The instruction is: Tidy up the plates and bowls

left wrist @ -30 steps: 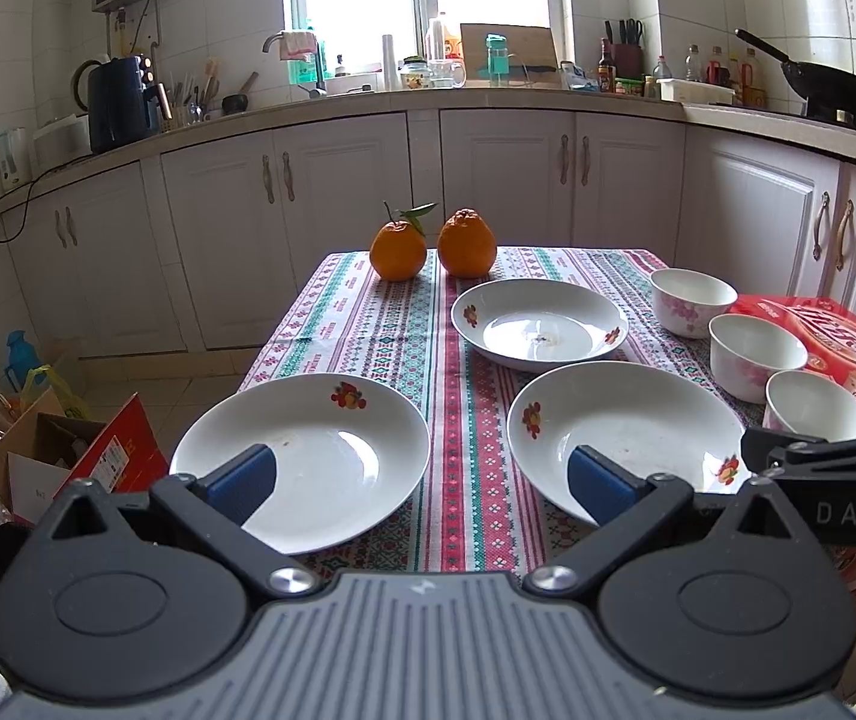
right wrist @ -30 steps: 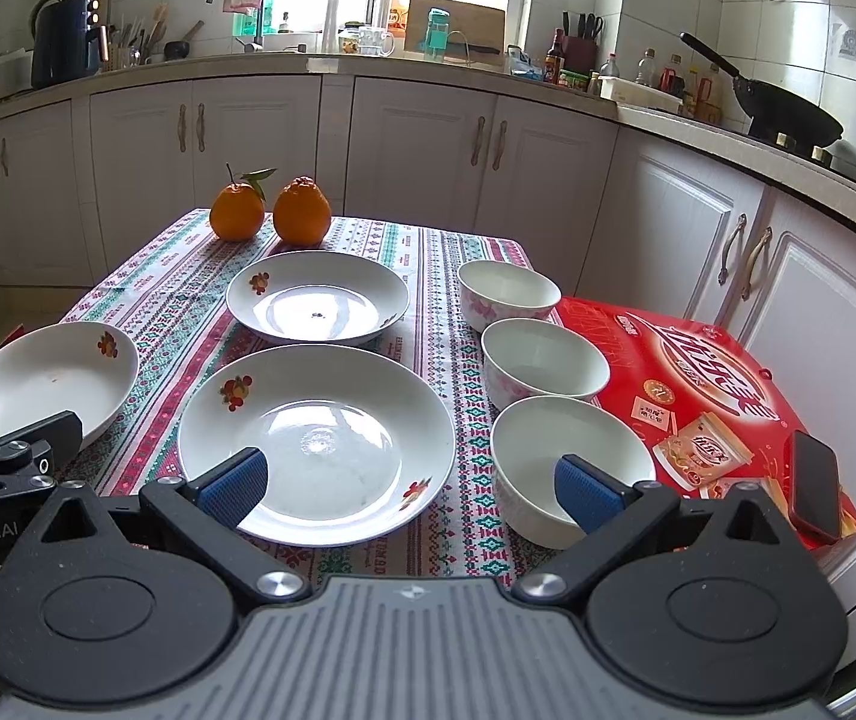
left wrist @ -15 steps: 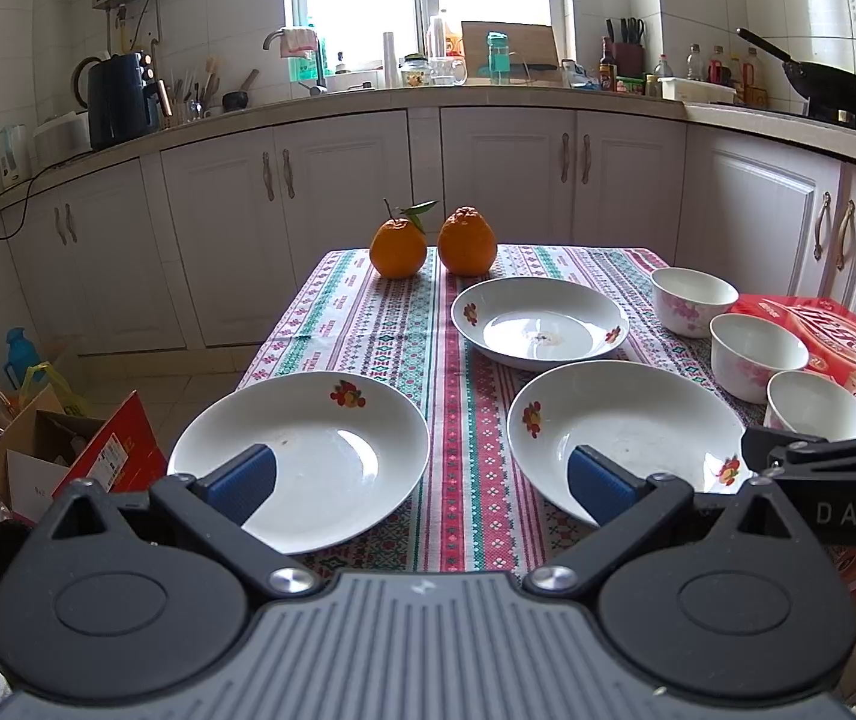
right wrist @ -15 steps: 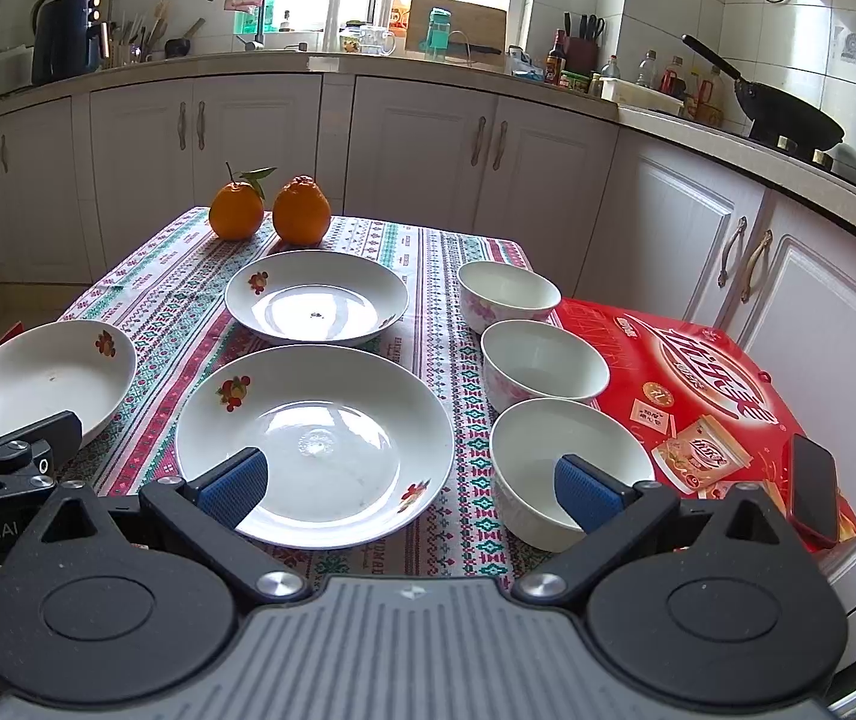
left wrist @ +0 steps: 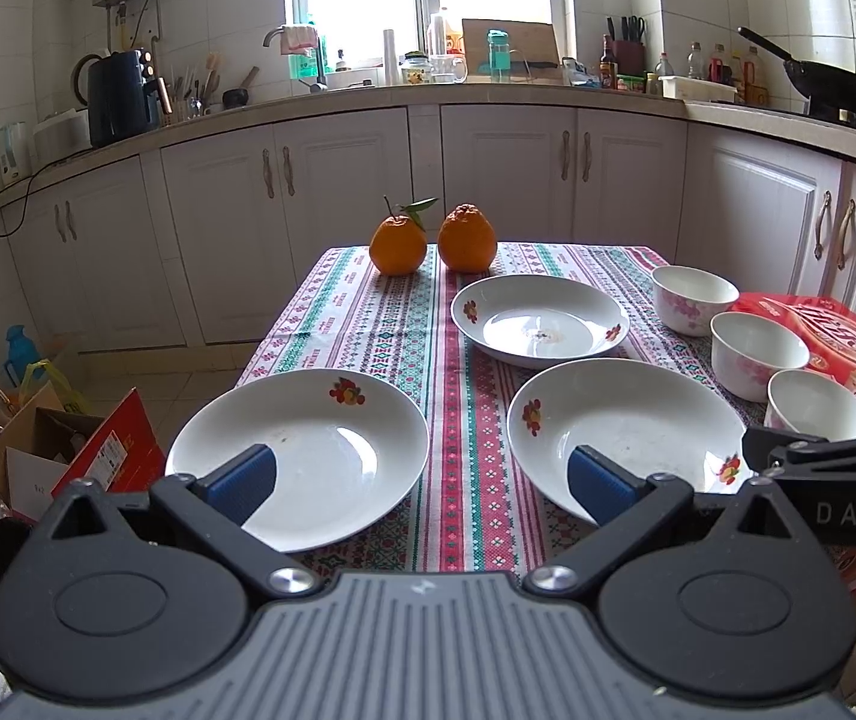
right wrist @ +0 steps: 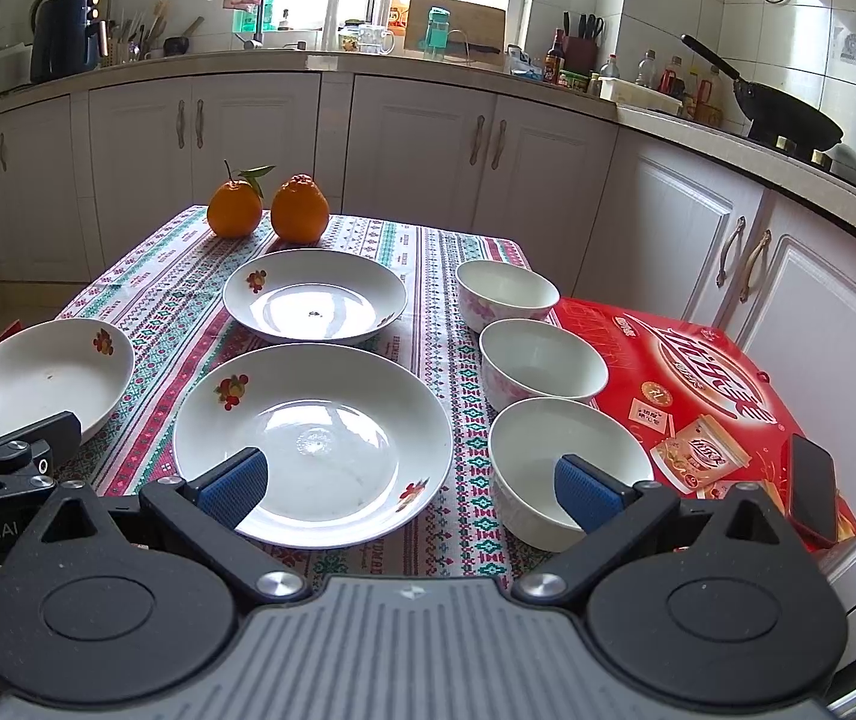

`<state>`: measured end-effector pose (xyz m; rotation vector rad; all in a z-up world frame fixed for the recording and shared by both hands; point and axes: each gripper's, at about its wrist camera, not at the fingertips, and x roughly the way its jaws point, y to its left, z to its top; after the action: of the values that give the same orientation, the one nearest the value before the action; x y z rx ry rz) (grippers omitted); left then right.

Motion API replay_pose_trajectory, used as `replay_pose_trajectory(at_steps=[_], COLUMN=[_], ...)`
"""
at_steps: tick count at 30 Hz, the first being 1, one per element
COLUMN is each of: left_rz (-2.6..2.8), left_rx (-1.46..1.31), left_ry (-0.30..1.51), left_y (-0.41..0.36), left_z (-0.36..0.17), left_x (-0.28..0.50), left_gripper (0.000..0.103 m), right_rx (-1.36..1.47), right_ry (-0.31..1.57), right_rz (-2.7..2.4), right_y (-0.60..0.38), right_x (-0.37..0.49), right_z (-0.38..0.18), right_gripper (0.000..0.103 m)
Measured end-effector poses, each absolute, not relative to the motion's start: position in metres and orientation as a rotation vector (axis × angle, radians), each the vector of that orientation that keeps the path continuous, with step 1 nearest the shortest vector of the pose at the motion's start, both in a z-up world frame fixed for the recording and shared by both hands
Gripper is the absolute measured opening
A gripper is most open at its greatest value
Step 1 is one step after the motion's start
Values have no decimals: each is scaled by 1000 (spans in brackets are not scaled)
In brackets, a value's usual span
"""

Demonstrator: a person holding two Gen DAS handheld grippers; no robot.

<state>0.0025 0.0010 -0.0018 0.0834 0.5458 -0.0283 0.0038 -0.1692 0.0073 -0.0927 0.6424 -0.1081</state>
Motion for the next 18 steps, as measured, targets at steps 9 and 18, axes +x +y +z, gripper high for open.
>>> replay_pose_trajectory(at_steps=[9, 18], left_rz=[-33, -19], left_rx=[85, 85], left_ry=[551, 553], left_y=[1, 2], left_z=[-1, -1], left_x=[4, 6], left_gripper=[102, 103], right_rx=[-94, -96], right_ry=[643, 639], right_rz=[-108, -98], right_y=[-169, -169], right_x=[4, 4], right_z=[7, 8], right_gripper=[103, 103])
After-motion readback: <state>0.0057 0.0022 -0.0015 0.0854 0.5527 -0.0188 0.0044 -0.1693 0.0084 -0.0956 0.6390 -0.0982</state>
